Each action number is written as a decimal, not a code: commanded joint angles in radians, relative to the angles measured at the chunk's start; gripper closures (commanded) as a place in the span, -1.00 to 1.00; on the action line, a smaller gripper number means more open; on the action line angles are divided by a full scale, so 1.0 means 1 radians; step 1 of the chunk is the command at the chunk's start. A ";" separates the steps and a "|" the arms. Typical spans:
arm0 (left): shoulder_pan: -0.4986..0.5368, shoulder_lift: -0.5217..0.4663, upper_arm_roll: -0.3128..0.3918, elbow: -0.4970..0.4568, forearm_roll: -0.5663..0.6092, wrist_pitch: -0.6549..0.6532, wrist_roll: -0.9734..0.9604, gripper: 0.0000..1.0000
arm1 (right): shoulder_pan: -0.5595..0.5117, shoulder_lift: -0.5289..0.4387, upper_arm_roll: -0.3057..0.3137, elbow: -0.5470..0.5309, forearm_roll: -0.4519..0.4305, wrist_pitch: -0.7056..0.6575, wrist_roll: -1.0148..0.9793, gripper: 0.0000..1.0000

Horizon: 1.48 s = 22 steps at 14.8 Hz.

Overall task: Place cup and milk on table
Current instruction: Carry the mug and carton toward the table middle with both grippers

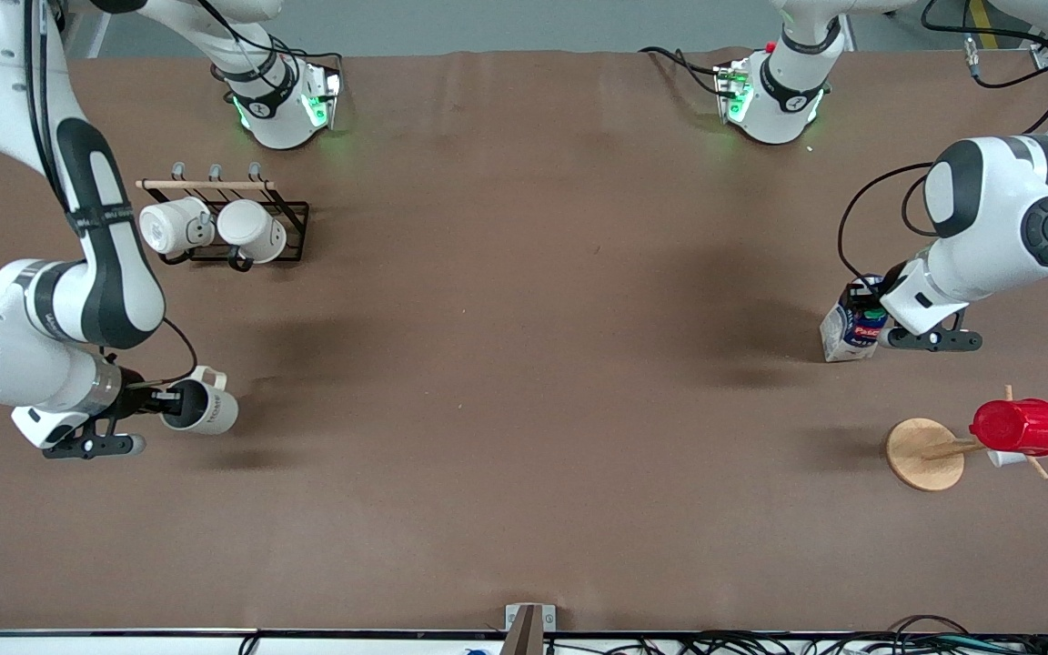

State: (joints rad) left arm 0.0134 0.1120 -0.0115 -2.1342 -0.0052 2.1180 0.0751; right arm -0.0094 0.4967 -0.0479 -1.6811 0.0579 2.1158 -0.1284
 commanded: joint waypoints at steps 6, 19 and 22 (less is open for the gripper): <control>-0.007 -0.057 -0.091 0.053 -0.012 -0.006 -0.008 0.67 | 0.224 -0.087 0.256 0.056 -0.100 -0.096 0.551 0.99; -0.012 0.093 -0.467 0.198 -0.162 -0.004 -0.299 0.65 | 0.514 0.178 0.298 0.158 -0.231 0.113 0.980 0.92; -0.024 0.220 -0.548 0.299 -0.164 -0.001 -0.385 0.66 | 0.520 0.178 0.296 0.101 -0.254 0.159 0.984 0.84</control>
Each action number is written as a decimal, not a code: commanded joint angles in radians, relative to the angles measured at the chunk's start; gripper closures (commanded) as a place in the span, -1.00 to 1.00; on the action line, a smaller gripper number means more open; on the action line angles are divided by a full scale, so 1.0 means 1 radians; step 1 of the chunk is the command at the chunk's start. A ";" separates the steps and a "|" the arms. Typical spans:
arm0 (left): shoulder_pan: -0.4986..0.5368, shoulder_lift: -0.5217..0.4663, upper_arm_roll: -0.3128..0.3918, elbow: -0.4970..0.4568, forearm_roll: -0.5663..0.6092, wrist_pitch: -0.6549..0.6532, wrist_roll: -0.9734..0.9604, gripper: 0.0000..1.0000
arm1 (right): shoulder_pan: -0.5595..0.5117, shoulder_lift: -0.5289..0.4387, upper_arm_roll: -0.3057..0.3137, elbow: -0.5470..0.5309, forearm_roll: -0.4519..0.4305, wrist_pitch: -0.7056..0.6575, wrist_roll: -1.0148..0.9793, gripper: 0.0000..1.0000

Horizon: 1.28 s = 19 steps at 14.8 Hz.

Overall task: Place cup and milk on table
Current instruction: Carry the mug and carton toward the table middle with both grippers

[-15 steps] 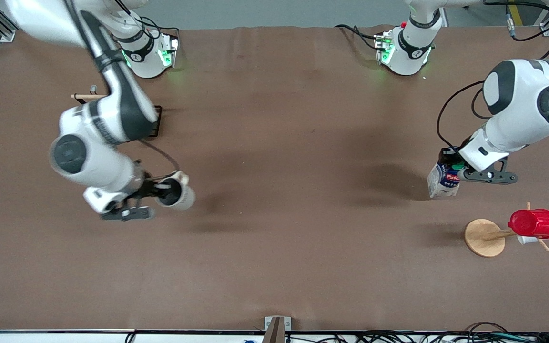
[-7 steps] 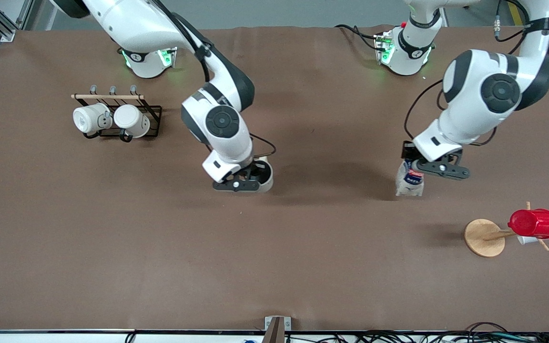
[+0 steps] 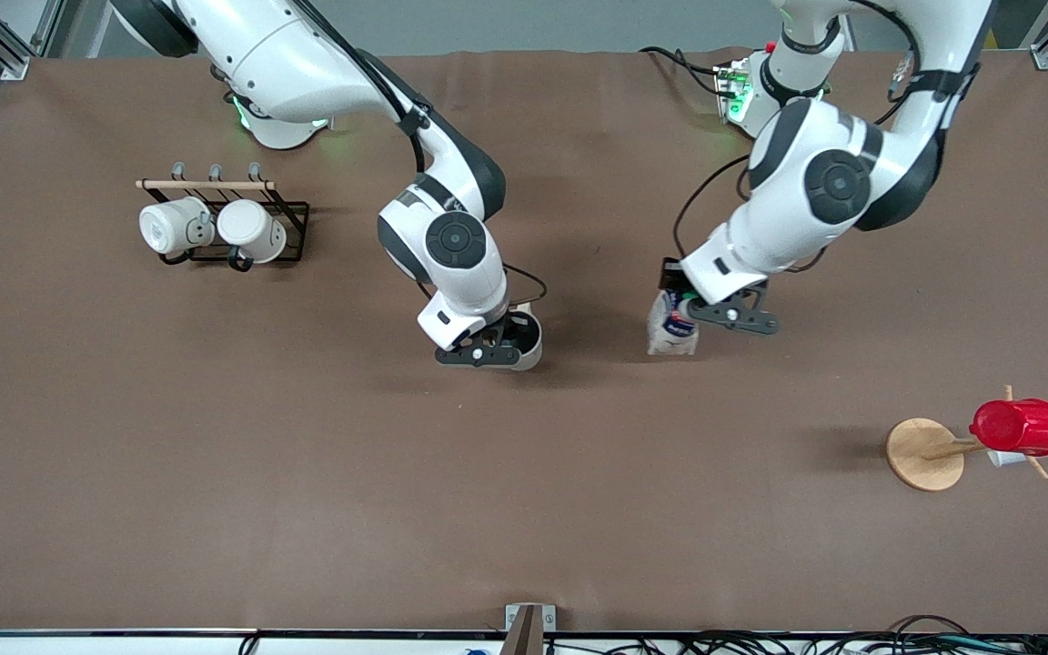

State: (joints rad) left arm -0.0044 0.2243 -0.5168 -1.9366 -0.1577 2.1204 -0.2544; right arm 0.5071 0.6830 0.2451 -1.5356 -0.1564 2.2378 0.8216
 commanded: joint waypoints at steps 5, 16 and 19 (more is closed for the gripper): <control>-0.061 0.285 -0.057 0.266 0.058 0.001 -0.197 0.65 | 0.008 0.000 0.005 -0.052 -0.048 0.045 0.042 0.35; -0.117 0.375 -0.112 0.350 0.201 0.003 -0.209 0.65 | -0.001 -0.006 0.005 -0.047 -0.048 0.034 0.040 -1.00; -0.118 0.391 -0.112 0.352 0.198 0.003 -0.209 0.65 | -0.031 -0.048 0.005 -0.051 -0.048 -0.025 0.027 -1.00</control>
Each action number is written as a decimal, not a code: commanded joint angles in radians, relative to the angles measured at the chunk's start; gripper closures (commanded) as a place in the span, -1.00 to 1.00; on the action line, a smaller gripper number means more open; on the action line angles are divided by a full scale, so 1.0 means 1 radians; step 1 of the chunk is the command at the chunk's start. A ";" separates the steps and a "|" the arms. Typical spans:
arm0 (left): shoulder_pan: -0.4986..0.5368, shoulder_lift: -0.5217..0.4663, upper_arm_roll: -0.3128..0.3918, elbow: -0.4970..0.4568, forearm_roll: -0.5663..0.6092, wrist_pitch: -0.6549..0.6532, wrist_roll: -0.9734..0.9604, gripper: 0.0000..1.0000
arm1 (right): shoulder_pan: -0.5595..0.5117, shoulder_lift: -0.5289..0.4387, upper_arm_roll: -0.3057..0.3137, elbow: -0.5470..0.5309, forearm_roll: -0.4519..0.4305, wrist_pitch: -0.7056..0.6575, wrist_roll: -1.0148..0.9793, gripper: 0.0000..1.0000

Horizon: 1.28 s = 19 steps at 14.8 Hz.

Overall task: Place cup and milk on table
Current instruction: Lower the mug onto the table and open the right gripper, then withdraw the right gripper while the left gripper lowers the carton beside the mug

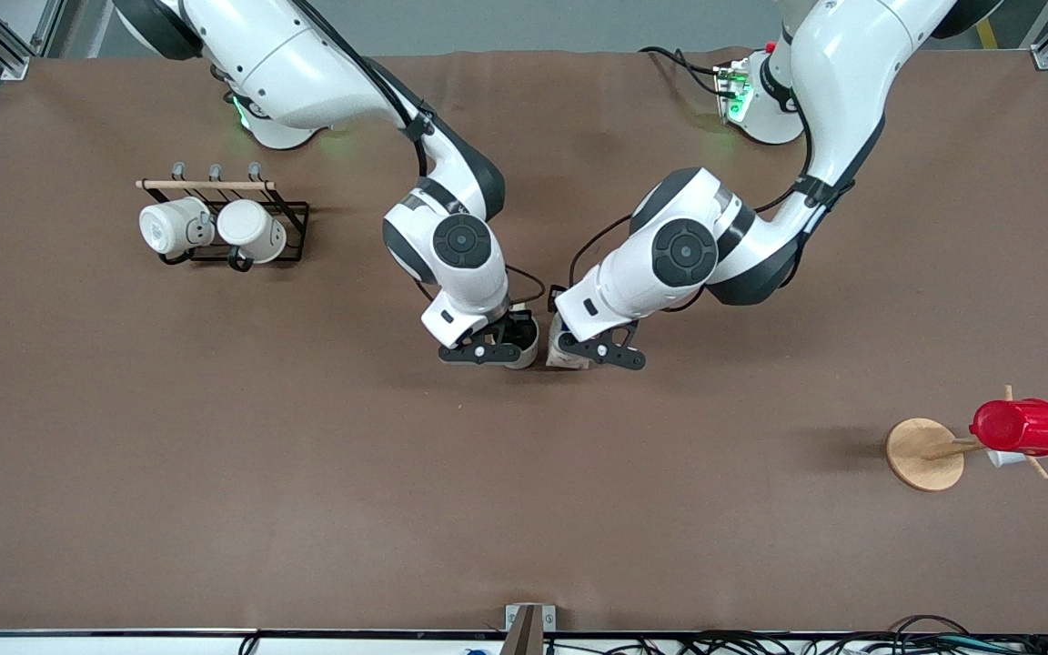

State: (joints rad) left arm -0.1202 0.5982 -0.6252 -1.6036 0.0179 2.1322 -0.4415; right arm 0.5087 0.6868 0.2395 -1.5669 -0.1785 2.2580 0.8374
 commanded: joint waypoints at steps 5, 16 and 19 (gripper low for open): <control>-0.001 0.029 -0.004 0.019 0.023 0.005 -0.020 0.53 | -0.169 -0.252 0.015 -0.021 -0.015 -0.236 -0.158 -1.00; -0.009 0.028 -0.004 0.017 0.027 0.020 -0.020 0.47 | -0.490 -0.575 -0.095 0.024 0.048 -0.498 -0.262 -1.00; -0.010 0.028 -0.005 0.017 0.027 0.022 -0.020 0.47 | -0.487 -0.593 -0.205 0.048 0.131 -0.592 -0.433 -1.00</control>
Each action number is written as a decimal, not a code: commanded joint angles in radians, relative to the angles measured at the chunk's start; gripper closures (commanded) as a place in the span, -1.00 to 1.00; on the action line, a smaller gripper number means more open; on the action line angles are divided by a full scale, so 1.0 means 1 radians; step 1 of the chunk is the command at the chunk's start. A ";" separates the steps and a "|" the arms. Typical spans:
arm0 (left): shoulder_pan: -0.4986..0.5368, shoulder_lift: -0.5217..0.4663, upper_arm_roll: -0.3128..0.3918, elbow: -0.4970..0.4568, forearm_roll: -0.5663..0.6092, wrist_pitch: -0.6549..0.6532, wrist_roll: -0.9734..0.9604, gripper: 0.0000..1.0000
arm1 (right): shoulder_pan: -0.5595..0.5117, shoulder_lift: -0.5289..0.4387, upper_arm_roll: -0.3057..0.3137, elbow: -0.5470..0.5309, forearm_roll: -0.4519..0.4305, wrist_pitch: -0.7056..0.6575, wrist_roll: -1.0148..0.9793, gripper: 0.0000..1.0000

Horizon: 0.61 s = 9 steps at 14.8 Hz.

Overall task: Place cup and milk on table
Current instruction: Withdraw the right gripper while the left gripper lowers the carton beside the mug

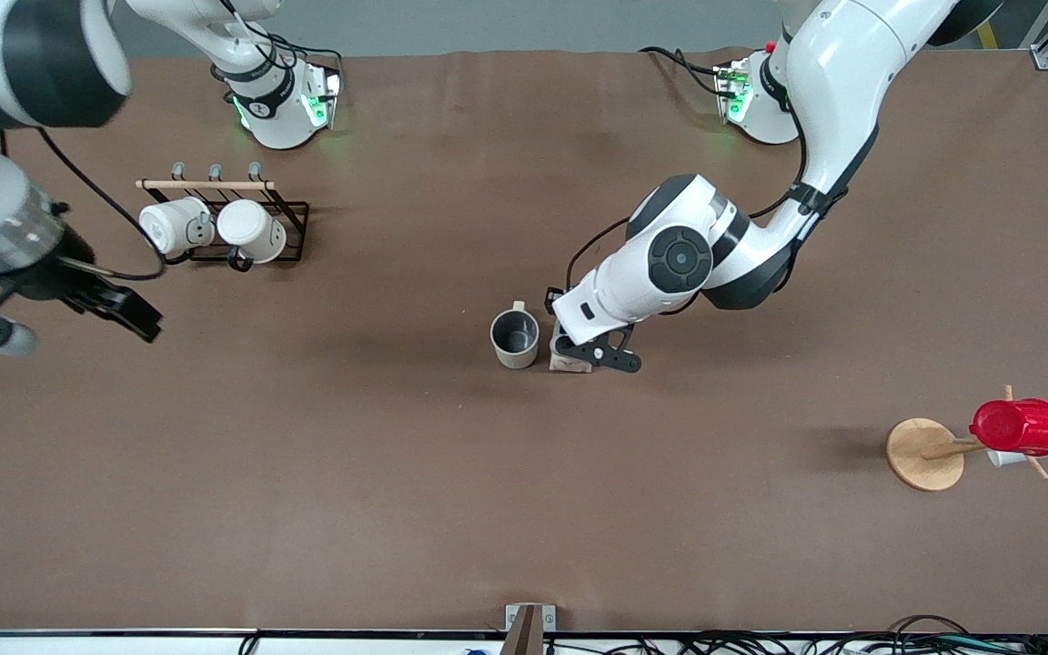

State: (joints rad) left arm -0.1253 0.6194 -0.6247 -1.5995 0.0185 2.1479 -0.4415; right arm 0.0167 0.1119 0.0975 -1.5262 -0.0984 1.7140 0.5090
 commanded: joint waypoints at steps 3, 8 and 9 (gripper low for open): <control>-0.005 0.009 -0.006 0.013 0.020 0.006 -0.019 0.46 | -0.004 -0.029 -0.119 0.011 0.060 -0.071 -0.370 -1.00; -0.007 0.019 -0.006 0.013 0.014 0.027 -0.016 0.45 | -0.009 -0.050 -0.156 0.004 0.163 -0.092 -0.391 -1.00; -0.007 0.020 -0.006 0.010 0.012 0.033 -0.019 0.45 | -0.009 -0.051 -0.151 0.015 0.160 -0.105 -0.394 -1.00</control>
State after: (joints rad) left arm -0.1273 0.6252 -0.6248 -1.5996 0.0185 2.1607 -0.4415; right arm 0.0108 0.0910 -0.0700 -1.5120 0.0426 1.6359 0.1269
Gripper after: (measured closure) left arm 0.722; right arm 0.000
